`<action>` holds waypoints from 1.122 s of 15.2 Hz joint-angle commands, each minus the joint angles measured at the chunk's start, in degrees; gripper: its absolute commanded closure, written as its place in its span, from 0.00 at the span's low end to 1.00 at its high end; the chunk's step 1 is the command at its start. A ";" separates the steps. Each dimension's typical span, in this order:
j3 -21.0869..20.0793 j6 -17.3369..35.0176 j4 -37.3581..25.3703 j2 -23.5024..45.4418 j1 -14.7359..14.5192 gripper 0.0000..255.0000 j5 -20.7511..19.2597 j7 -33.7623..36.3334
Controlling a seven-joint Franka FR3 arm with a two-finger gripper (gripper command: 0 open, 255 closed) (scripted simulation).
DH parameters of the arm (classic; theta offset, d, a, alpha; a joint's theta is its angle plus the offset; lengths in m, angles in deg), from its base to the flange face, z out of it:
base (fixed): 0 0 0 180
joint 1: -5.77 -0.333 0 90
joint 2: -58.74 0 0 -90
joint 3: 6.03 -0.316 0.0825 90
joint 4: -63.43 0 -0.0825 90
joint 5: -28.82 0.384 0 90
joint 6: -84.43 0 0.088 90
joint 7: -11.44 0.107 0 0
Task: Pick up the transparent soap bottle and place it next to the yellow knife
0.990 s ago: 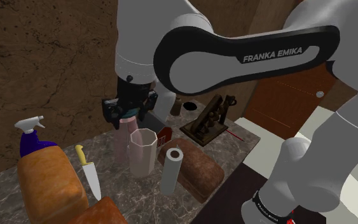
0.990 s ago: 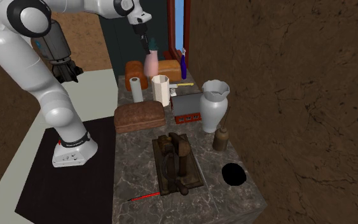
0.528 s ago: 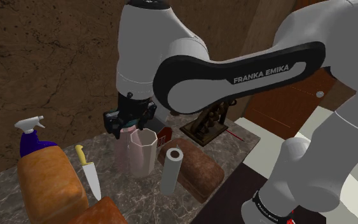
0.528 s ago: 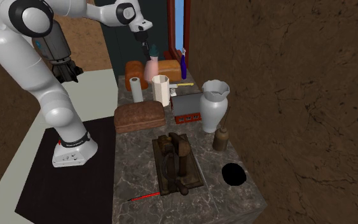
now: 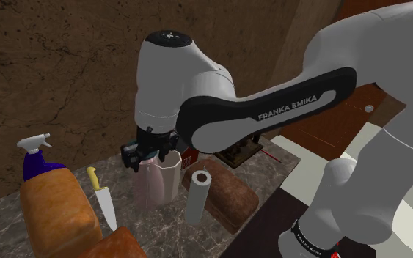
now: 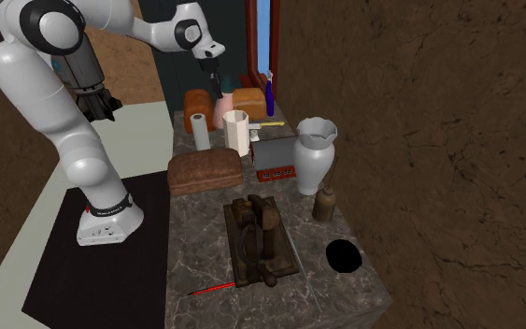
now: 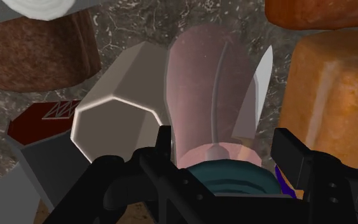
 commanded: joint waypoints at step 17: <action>-0.19 10.46 6.13 5.03 0.23 1.00 -4.23 4.28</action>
